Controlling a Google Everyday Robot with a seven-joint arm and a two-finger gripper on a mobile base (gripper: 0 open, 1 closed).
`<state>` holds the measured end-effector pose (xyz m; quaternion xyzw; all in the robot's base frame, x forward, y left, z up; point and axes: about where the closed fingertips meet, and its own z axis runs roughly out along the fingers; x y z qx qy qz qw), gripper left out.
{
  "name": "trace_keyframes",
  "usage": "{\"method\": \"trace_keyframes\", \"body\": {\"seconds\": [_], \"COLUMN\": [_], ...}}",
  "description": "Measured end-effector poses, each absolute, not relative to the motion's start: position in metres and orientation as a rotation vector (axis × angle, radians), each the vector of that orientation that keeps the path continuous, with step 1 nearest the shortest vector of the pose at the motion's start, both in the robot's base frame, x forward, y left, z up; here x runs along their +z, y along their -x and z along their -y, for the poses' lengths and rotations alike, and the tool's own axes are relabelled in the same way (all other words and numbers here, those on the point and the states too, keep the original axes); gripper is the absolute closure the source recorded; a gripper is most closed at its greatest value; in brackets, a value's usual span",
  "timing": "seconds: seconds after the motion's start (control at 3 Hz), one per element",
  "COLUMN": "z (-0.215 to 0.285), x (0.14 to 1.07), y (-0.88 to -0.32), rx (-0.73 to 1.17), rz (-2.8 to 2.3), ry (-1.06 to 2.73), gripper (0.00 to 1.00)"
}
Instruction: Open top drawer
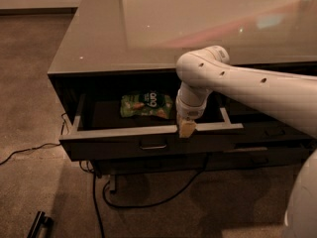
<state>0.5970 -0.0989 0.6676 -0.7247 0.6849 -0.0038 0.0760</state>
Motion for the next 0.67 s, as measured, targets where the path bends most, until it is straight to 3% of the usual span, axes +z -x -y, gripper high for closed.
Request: {"method": "trace_keyframes", "body": {"seconds": [0.33,0.67], "z": [0.0989,0.0989], "x": [0.6676,0.6676], "y": [-0.597,-0.597], "rx": [-0.011,-0.011], "rz": [-2.053,-2.053], "ry": [2.173,2.173], "gripper": [0.02,0.0]}}
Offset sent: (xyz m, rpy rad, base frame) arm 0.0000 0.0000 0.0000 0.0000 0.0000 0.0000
